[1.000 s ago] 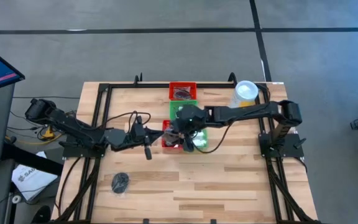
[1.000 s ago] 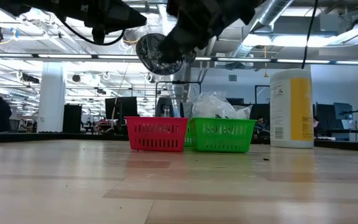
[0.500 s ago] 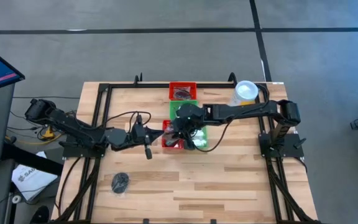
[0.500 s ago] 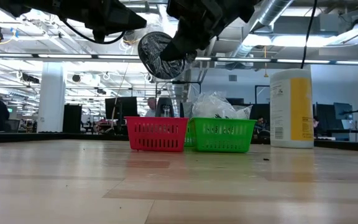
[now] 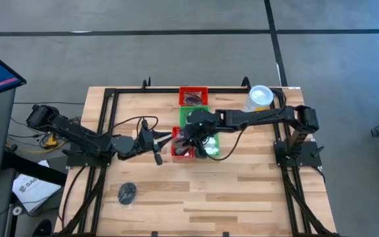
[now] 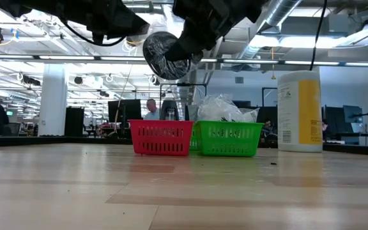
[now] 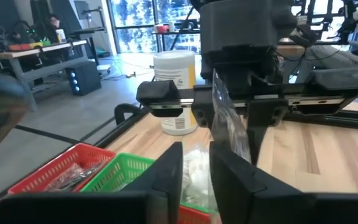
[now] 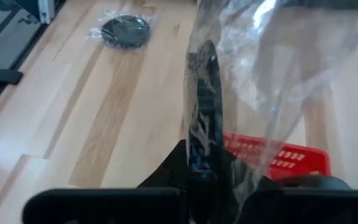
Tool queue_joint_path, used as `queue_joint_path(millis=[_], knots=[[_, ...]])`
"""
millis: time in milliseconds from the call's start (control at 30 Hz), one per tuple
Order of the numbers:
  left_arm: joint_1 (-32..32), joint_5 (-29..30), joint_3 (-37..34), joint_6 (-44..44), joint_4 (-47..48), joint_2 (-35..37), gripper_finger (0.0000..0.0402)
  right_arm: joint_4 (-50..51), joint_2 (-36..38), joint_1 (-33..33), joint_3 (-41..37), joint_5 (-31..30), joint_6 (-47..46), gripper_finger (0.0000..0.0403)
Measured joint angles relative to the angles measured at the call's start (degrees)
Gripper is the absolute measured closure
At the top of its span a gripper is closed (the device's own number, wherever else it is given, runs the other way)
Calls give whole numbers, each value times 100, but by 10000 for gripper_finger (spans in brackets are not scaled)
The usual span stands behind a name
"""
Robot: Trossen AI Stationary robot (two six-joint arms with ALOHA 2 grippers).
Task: Pick & Place Travel size toiletries
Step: Put the black hairbrush into the top red bin
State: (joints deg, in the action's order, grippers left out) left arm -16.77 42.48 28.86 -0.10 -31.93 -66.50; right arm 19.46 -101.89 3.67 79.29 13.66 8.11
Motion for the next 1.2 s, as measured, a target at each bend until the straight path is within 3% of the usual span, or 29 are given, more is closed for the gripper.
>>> queue_joint_path(millis=[200,600,1200], knots=[[-80,0,0,-8,0,0,310,108,27,319,0,-6,-18,384],[-146,-21,-4,-101,5,2,309,543,372,946,6,-24,59,384],[-475,-21,-4,-233,3,2,309,528,214,2019,-4,-975,45,384]])
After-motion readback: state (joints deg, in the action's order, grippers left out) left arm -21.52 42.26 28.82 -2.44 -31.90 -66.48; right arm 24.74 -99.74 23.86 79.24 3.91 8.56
